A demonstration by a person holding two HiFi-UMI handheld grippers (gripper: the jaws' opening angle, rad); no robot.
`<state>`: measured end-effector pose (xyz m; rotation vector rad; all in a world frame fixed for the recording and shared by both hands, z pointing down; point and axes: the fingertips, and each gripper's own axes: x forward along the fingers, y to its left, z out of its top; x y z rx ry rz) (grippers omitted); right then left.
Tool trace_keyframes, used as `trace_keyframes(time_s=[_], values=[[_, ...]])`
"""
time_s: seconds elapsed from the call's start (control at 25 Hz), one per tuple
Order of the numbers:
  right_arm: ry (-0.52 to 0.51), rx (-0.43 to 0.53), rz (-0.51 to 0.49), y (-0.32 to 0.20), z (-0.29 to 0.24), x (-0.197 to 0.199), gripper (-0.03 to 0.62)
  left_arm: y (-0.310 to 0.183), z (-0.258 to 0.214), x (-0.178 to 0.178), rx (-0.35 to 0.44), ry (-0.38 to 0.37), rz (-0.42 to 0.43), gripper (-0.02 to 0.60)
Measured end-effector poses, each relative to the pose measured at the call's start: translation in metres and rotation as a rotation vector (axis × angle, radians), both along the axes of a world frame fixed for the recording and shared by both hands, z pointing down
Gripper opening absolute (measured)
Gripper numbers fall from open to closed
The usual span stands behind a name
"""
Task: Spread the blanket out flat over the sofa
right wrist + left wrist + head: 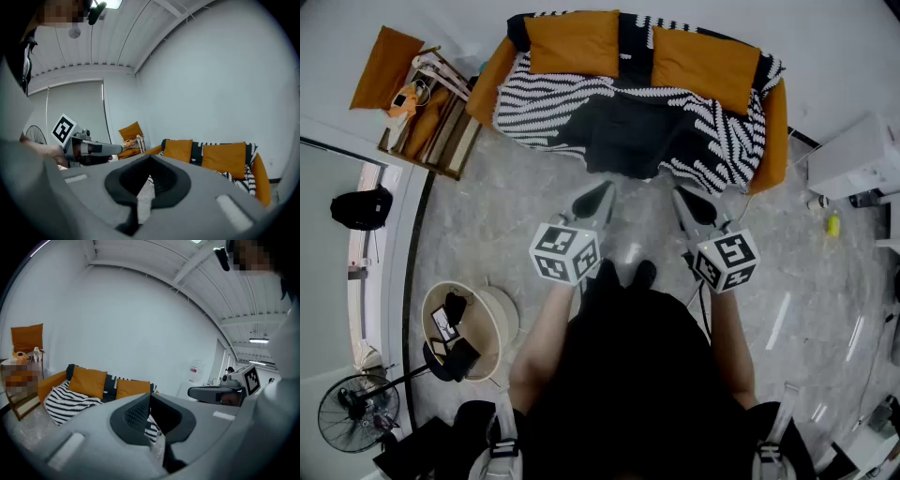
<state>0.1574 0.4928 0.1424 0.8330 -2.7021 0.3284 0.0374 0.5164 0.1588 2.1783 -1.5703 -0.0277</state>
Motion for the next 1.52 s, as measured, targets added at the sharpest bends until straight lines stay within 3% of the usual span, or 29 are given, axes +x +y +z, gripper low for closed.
trace_keyframes(time_s=[0.52,0.76,1.2,1.52], values=[[-0.020,0.016,0.013,0.004,-0.003,0.009,0.002,0.000,0.005,0.009,-0.017,-0.008,0.010,0.012],[-0.124,-0.044,0.036,-0.001,-0.005,0.023,0.002,-0.002,0.010,0.020,-0.030,-0.009,0.027,0.012],[-0.053,-0.095,0.097,-0.019,0.027,0.032,0.002,-0.024,0.032,0.023,-0.074,-0.002,0.079,0.012],[0.007,-0.109,0.136,-0.076,0.040,0.035,0.003,-0.089,0.052,0.030,-0.083,0.022,0.146,0.012]])
